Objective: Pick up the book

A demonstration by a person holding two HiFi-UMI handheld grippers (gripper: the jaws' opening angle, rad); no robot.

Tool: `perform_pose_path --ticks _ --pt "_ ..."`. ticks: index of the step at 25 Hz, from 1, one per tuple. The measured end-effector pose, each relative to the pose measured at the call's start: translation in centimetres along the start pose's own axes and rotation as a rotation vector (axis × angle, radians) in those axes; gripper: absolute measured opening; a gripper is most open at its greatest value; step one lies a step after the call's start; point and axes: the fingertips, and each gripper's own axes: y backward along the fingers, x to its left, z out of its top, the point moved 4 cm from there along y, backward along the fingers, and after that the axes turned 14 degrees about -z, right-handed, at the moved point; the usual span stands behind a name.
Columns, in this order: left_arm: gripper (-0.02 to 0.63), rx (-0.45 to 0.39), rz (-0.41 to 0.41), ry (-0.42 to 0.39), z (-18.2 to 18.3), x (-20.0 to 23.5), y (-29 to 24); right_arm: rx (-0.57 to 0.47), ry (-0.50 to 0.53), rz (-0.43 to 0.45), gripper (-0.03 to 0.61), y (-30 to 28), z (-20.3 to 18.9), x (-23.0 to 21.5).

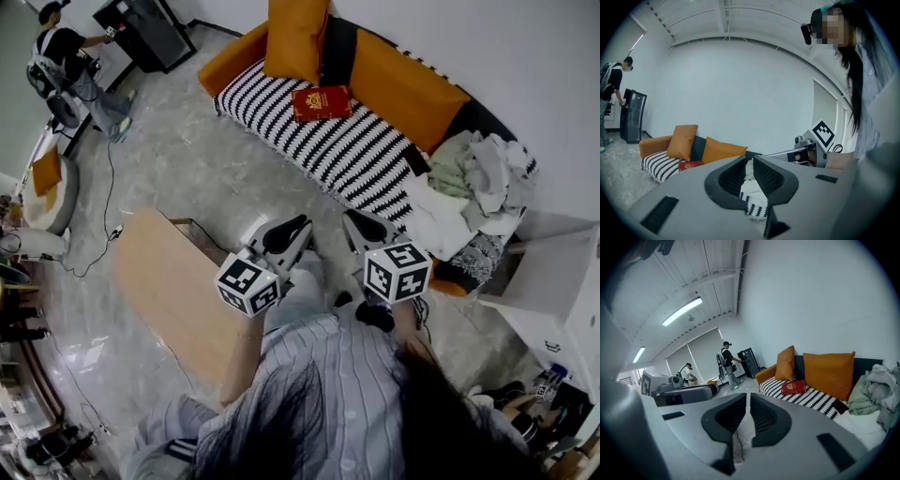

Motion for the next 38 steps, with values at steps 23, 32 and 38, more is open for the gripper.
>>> perform_pose_path --ticks 23,32,38 --pt "0.04 0.02 -0.039 0.031 6.9 23.7 -0.2 0.084 -0.07 -0.01 0.038 -20.9 8.8 3.2" --pt "0.04 0.032 -0.072 0.023 8.1 29.0 0.5 0.068 -0.11 -0.064 0.038 -25.3 10.4 3.4" --pt "0.04 0.02 -0.068 0.042 7.9 30.5 0.9 0.076 -0.116 -0.081 0.038 -26.4 11.1 3.1"
